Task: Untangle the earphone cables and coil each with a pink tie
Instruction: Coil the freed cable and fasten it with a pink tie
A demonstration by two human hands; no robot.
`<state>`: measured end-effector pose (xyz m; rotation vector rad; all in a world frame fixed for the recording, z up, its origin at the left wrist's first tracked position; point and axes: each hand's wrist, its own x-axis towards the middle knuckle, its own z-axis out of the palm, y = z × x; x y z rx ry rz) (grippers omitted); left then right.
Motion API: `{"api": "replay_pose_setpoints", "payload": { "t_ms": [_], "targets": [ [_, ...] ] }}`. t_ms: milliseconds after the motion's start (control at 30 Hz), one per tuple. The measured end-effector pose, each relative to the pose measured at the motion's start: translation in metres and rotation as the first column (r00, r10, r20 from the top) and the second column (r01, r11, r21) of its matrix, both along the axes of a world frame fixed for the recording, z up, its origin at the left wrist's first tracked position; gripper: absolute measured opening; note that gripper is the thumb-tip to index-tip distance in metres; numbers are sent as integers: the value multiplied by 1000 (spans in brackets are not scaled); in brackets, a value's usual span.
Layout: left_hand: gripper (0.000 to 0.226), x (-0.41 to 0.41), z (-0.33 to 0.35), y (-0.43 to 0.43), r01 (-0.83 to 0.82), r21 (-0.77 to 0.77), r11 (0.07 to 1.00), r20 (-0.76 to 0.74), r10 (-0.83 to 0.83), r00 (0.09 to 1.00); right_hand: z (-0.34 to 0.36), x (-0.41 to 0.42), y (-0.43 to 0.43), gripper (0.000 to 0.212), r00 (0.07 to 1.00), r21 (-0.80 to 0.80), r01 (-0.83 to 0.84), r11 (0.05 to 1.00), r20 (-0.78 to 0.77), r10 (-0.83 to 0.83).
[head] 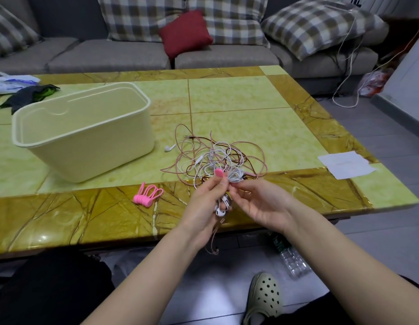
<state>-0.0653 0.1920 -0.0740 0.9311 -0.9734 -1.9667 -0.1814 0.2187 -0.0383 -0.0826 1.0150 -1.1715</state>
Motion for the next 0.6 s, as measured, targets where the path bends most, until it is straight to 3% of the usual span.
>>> {"api": "replay_pose_setpoints", "payload": {
  "t_ms": [133, 233, 367, 500, 600],
  "targets": [
    [16, 4, 2, -1, 3, -63, 998, 48, 0, 999, 2, 3, 1, 20, 994, -24, -39, 999, -99, 37],
    [17, 4, 3, -3, -18, -81, 997, 81, 24, 996, 3, 6, 3, 20, 940, -83, -125, 989, -330, 91],
    [17, 1, 3, -6, -59, -32, 998, 68, 61, 996, 4, 13, 6, 20, 756, -161, -214, 963, -652, 59],
    [17, 3, 7, -4, -68, -16, 998, 31, 69, 997, -1, 17, 8, 15, 558, -196, -316, 928, -830, 15],
    [17, 4, 5, -2, -91, -34, 995, 47, 92, 995, -6, 16, 8, 21, 405, -218, -297, 930, -911, -84]
  ]
}}
